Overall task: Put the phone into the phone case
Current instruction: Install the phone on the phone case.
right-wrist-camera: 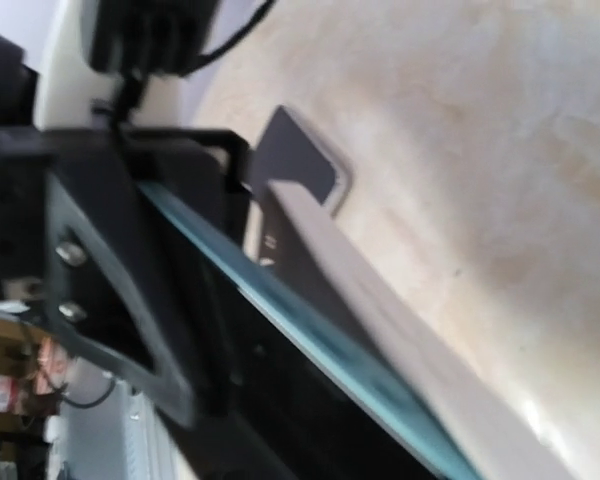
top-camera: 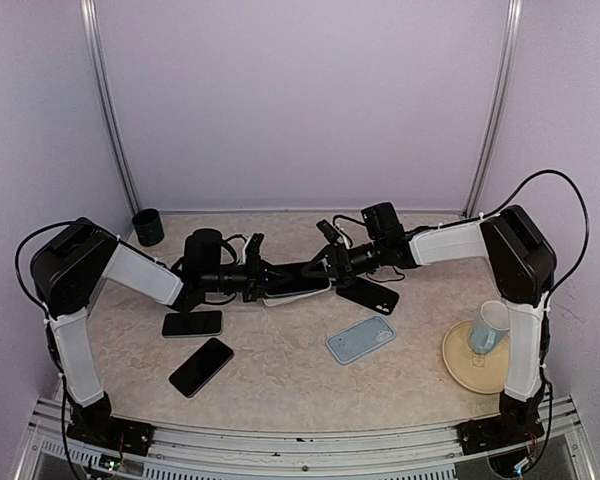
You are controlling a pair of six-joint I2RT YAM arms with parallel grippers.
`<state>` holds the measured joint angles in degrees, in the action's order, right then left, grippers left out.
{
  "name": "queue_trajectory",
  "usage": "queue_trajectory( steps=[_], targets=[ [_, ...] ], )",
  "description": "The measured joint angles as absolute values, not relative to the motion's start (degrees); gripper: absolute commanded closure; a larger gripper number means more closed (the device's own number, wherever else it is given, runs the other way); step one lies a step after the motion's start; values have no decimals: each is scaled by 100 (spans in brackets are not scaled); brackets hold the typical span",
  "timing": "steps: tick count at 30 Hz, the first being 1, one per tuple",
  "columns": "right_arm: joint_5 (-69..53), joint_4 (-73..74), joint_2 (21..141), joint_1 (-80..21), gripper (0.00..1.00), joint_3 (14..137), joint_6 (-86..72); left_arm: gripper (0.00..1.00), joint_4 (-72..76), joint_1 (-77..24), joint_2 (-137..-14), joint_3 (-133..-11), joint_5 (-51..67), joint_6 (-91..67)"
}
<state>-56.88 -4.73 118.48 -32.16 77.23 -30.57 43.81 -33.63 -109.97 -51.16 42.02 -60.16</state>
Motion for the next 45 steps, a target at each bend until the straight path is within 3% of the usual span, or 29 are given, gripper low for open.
queue_trajectory(
  steps=[12,26,43,45],
  targets=[
    [-6399,-1431,11828,-3133,28,7402,-3730,100,4099,-3420,-10833,-5170,4311,-5736],
    [-6700,-1988,11828,-3094,59,7260,-4150,100,4080,-3428,-10755,-5284,4462,-5660],
    [-6947,-3068,11828,-3057,75,6936,-5009,100,4088,-3446,-10735,-5380,4639,-5649],
    [-6973,-3214,11830,-3055,77,6895,-5118,95,4095,-3450,-10728,-5382,4659,-5649]
  ],
)
